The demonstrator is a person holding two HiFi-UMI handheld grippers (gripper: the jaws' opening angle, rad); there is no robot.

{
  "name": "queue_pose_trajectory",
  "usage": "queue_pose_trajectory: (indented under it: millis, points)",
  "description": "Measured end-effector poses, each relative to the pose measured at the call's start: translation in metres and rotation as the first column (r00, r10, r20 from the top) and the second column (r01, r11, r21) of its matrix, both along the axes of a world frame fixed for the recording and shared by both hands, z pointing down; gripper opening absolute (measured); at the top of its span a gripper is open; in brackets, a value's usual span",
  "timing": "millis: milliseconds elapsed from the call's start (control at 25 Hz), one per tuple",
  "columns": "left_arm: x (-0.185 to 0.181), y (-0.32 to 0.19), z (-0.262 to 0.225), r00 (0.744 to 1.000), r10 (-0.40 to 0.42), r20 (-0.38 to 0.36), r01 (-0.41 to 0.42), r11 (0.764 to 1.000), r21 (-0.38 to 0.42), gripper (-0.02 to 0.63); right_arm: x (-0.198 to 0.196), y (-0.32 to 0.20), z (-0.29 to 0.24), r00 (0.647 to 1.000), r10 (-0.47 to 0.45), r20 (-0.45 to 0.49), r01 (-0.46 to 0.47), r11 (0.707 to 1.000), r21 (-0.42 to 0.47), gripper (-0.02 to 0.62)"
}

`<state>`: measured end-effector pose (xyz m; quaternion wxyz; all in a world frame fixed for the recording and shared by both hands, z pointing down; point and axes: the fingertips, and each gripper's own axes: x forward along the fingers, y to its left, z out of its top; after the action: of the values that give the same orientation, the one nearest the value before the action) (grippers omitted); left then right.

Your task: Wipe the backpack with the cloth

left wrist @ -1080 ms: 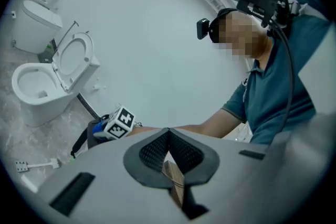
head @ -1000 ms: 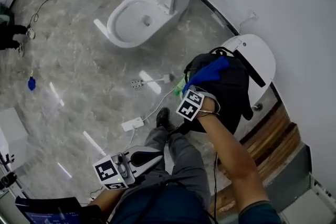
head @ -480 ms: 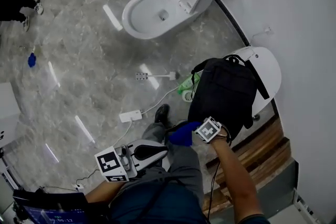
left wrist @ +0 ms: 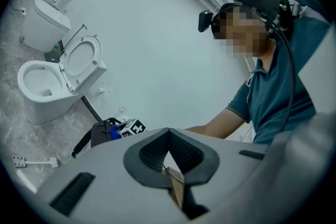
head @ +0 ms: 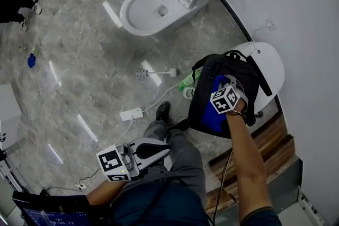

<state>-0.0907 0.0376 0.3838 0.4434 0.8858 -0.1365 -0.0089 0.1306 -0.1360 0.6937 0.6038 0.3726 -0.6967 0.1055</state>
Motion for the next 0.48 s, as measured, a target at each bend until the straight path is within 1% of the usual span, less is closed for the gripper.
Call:
queue_pose_trajectory:
  millis: [40,80,120,160,200,240,280,320,360,400,480]
  points:
    - [0.001,0.0,-0.001,1.0,0.003,-0.002,-0.003,1.0,-0.001,0.005,-0.001,0.002,0.0,1.0,0.01,0.017,-0.01,1.0,0.012,0.02]
    - [0.002,0.0,-0.001,1.0,0.005,-0.003,-0.005,1.0,-0.002,0.005,0.002,0.006,-0.004,0.997,0.051,0.064,-0.052,0.999,0.013,0.02]
    - [0.003,0.0,-0.002,1.0,0.005,-0.003,-0.005,1.0,-0.003,0.005,0.007,0.01,-0.011,0.985,0.108,0.131,-0.109,0.994,0.002,0.023]
    - [0.002,0.001,-0.001,1.0,0.003,-0.001,-0.003,1.0,-0.004,0.005,0.01,0.016,-0.02,0.966,0.156,0.204,-0.157,0.987,-0.011,0.066]
    - [0.001,0.0,0.0,1.0,0.0,0.003,0.0,1.0,-0.006,0.005,0.012,0.024,-0.029,0.944,0.185,0.273,-0.185,0.982,-0.025,0.116]
    - [0.0,0.0,0.002,1.0,-0.002,0.006,0.002,1.0,-0.008,0.005,0.009,0.035,-0.038,0.924,0.193,0.331,-0.19,0.981,-0.04,0.151]
    - [-0.001,-0.002,0.003,1.0,-0.005,0.007,0.005,1.0,-0.01,0.005,0.003,0.049,-0.046,0.91,0.18,0.373,-0.17,0.984,-0.06,0.169]
    - [-0.001,-0.004,0.004,1.0,-0.008,0.007,0.008,1.0,-0.011,0.005,-0.006,0.066,-0.05,0.907,0.147,0.394,-0.124,0.989,-0.084,0.179]
    - [-0.002,-0.007,0.004,1.0,-0.01,0.005,0.01,1.0,-0.011,0.005,-0.017,0.085,-0.049,0.917,0.094,0.389,-0.057,0.993,-0.107,0.2]
    - [-0.002,-0.01,0.005,1.0,-0.01,0.003,0.011,1.0,-0.011,0.005,-0.028,0.104,-0.043,0.934,0.026,0.357,0.021,0.992,-0.127,0.217]
    - [0.0,-0.013,0.006,1.0,-0.007,0.001,0.007,1.0,-0.011,0.005,-0.039,0.132,-0.024,0.964,-0.117,0.238,0.151,0.98,-0.131,0.25]
